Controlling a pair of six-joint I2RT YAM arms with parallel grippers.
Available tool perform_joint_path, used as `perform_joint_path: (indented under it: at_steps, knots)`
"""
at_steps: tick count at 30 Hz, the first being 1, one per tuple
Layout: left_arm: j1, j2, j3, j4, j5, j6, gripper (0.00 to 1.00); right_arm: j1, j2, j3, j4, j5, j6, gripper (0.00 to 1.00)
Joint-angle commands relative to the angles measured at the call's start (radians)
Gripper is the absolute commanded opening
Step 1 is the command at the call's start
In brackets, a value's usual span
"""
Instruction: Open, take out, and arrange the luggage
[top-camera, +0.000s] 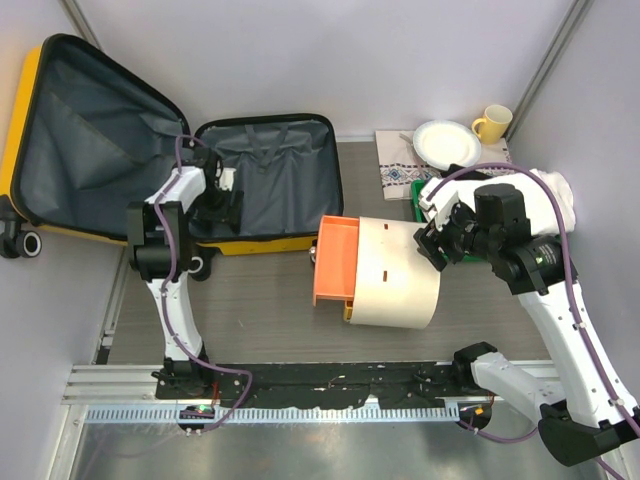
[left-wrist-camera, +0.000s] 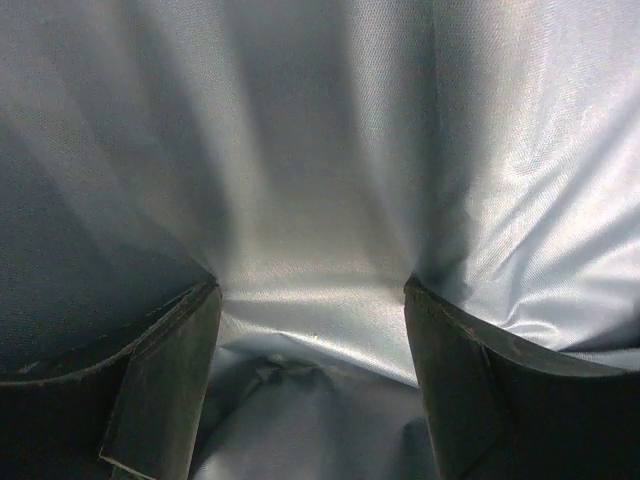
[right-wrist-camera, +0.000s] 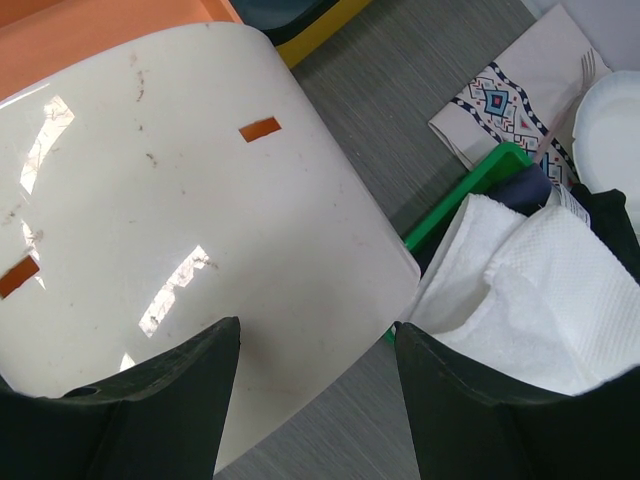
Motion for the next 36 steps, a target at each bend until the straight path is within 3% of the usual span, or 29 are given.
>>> perform_joint_path:
  at_steps: [1,2,5,6,8,9,10,17,20,22,23,26,30,36]
  knots:
    - [0.014,0.046,-0.055,0.022,-0.072,0.042,0.77,-0.004,0.070,-0.070,-0.243,0.106,-0.051,0.70]
    - [0.009,0.057,-0.055,0.017,-0.072,0.045,0.75,-0.004,0.073,-0.070,-0.241,0.107,-0.052,0.70]
    - [0.009,0.083,-0.057,0.017,-0.051,0.035,0.56,-0.004,0.077,-0.073,-0.237,0.106,-0.057,0.69]
    - [0.008,0.077,-0.057,0.017,-0.040,0.030,0.41,-0.004,0.079,-0.075,-0.235,0.107,-0.059,0.69]
    - [0.006,0.051,-0.061,0.022,-0.005,0.021,0.21,-0.004,0.080,-0.071,-0.235,0.106,-0.060,0.69]
    - [0.009,0.031,-0.066,0.026,0.007,0.018,0.03,-0.004,0.080,-0.071,-0.237,0.107,-0.060,0.69]
    - [0.008,-0.015,-0.073,0.035,0.015,0.015,0.00,-0.002,0.079,-0.073,-0.235,0.107,-0.060,0.69]
    - [0.063,-0.253,-0.060,0.104,0.107,-0.067,0.00,-0.002,0.071,-0.081,-0.232,0.107,-0.059,0.69]
    - [0.061,-0.305,-0.057,0.160,0.158,-0.050,0.00,-0.004,0.067,-0.087,-0.232,0.106,-0.057,0.69]
    - [0.008,-0.290,-0.003,0.102,0.259,0.014,0.00,-0.004,0.065,-0.090,-0.232,0.103,-0.056,0.69]
    - [-0.035,-0.261,0.021,0.060,0.297,0.106,0.07,-0.004,0.064,-0.091,-0.231,0.103,-0.056,0.69]
    - [-0.141,-0.210,0.100,-0.058,0.449,0.195,0.47,-0.004,0.060,-0.099,-0.229,0.098,-0.055,0.69]
    - [-0.229,-0.090,0.182,-0.067,0.609,0.163,0.52,-0.004,0.065,-0.096,-0.224,0.106,-0.054,0.69]
    - [-0.354,0.089,0.310,-0.110,0.601,0.137,0.52,-0.004,0.071,-0.094,-0.223,0.117,-0.057,0.69]
